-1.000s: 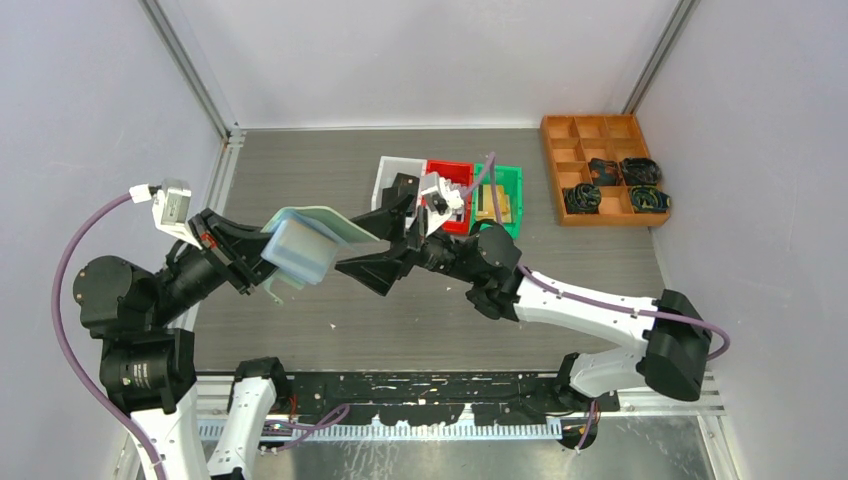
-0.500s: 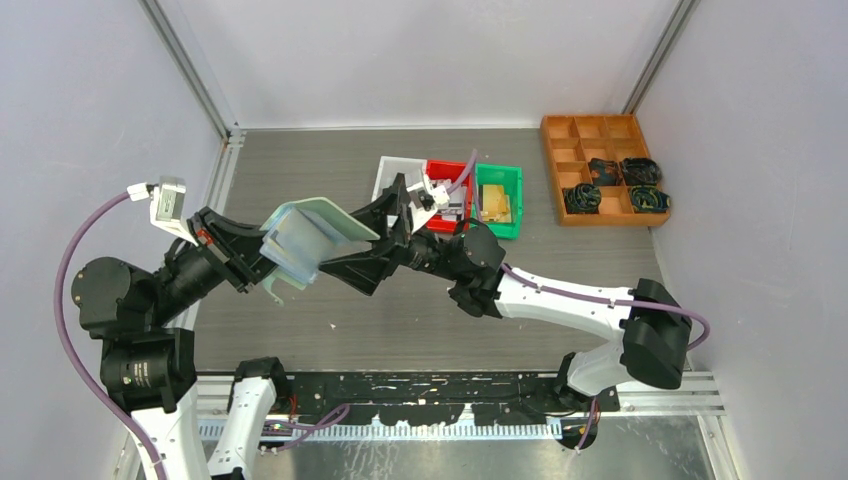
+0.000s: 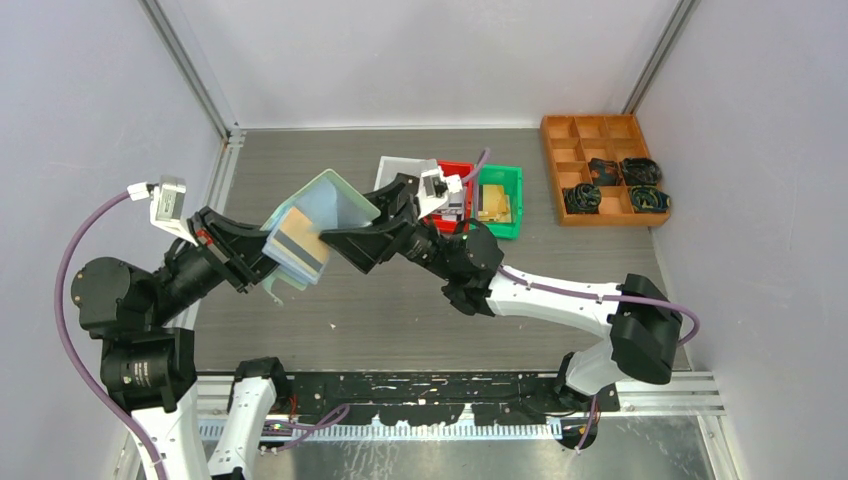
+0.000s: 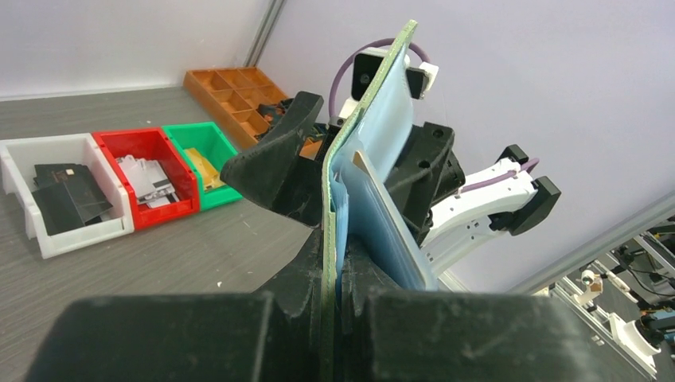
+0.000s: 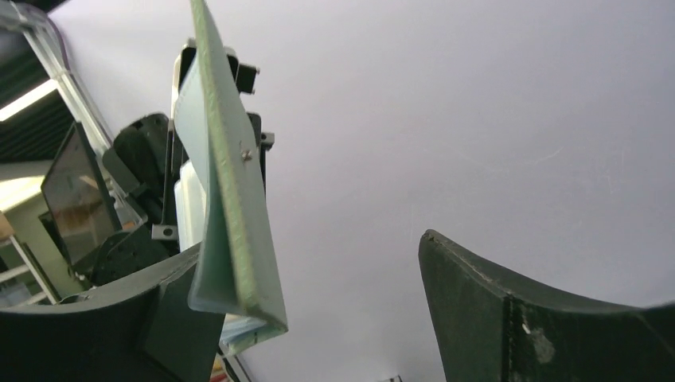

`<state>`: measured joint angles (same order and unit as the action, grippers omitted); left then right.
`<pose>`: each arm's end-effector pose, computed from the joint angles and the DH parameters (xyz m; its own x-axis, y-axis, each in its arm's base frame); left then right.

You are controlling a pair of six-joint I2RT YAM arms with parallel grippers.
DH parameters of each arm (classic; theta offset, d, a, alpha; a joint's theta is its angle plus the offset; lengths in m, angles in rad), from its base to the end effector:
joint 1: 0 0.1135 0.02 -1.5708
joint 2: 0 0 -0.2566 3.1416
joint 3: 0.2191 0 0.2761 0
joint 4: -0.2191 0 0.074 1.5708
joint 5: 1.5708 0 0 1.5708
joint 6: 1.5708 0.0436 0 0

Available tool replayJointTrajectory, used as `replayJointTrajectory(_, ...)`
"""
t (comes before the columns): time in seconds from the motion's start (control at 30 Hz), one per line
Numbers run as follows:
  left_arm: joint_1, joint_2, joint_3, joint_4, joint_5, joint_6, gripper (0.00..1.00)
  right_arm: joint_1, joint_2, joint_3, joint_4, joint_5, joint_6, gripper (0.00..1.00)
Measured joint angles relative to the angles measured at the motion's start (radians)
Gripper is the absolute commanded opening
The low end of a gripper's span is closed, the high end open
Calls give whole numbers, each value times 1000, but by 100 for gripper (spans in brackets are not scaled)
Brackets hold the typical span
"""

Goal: Take the credit cards out of the card holder
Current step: Remove the credit card from the card holder.

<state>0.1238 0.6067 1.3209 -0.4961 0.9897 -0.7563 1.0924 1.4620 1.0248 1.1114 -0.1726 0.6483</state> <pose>0.0731 -0.0276 0.5029 -0.3530 -0.4235 -0.8343 0.6871 0.4879 -0.5384 0.1559 0.3169 0.3819 -0.3363 0.6437 -0.6874 -0.9199 -0.0681 0.3863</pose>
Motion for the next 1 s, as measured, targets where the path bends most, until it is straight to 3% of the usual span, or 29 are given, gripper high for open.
replayJointTrajectory(0.27, 0, -1, -3, 9, 32, 1, 0, -15, 5, 0, 115, 113, 113, 76)
replayJointTrajectory(0.53, 0, -2, -15, 16, 54, 0, 0, -21, 5, -8, 152, 138, 174, 57)
replayJointTrajectory(0.73, 0, -4, -16, 22, 78, 2, 1, -31, 5, 1, 93, 65, 175, 2)
replayJointTrajectory(0.83, 0, -10, -17, 20, 80, 19, 12, -50, -3, 19, 59, -4, 188, 1)
replayJointTrajectory(0.93, 0, -15, -18, 7, 89, 60, 32, -66, -39, 21, 13, -63, 193, 1)
replayJointTrajectory(1.0, 0, -19, -22, -3, 92, 89, 37, -74, -85, 21, -48, -116, 182, 1)
